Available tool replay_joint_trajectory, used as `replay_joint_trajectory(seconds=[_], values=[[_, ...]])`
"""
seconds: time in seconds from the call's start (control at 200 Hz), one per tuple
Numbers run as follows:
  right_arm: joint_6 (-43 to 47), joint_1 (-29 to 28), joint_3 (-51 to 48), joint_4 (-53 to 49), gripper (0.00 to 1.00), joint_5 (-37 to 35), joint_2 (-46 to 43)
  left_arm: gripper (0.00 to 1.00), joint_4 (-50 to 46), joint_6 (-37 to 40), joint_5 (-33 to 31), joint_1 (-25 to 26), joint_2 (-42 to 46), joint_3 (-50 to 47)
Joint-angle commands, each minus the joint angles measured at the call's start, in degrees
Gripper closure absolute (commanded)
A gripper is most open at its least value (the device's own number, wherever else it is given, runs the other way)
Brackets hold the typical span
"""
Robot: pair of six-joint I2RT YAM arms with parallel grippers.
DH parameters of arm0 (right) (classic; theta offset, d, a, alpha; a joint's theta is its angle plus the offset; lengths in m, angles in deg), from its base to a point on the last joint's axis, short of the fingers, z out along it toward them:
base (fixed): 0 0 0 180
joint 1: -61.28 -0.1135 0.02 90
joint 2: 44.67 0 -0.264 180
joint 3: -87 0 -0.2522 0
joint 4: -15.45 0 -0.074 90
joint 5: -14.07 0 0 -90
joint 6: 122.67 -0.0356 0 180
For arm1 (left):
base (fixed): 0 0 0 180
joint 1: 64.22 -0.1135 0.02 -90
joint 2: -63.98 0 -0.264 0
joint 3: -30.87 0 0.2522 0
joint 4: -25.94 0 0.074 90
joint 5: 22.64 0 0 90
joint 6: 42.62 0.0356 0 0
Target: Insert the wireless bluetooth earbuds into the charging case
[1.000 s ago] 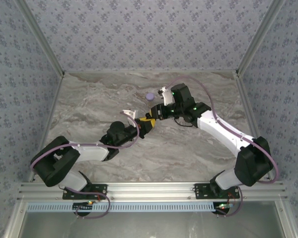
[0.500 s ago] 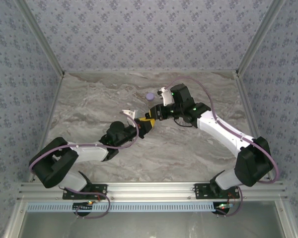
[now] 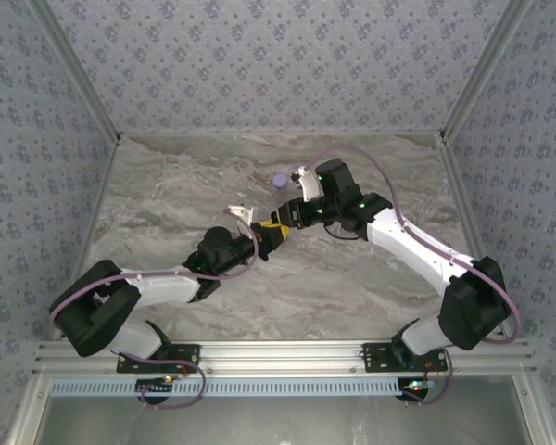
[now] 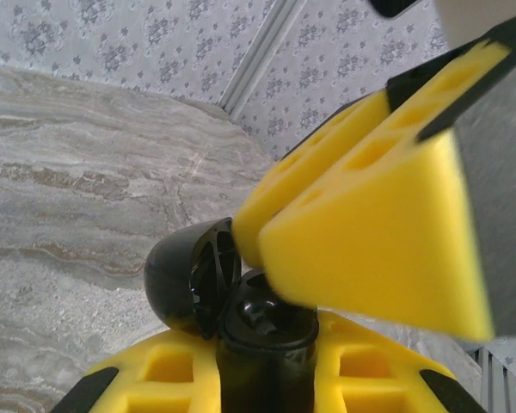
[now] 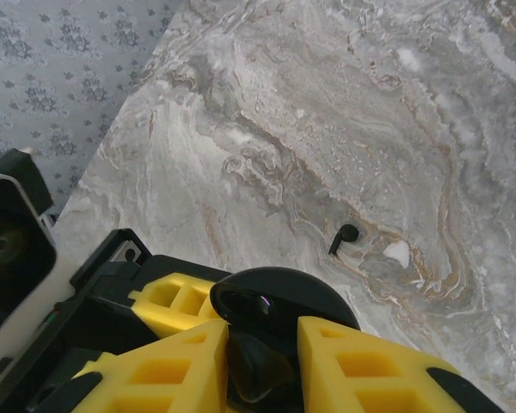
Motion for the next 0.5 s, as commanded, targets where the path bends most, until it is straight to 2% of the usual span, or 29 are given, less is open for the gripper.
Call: replay_joint_trajectory(seconds=[0.0, 0.13, 0.285, 0.495], values=[[1.05, -0.31, 0.25, -3.07, 0.69, -1.18, -1.21, 0.87, 2.15, 3.05, 1.20, 0.73, 2.18, 2.53], [1.14, -0.40, 0.65, -3.69, 0.65, -1.84, -1.40, 0.87, 2.17, 3.55, 1.16, 1.06, 2.25, 2.53], [1.39, -0.59, 0.95, -4.45, 0.65, -2.64, -2.31, 0.87, 1.31, 3.90, 0.65, 1.11, 2.33, 2.53], [1.64, -0.54, 0.94, -4.51, 0.72, -2.86, -3.46, 0.87, 0.93, 4.28, 0.59, 1.09, 2.53, 2.57]])
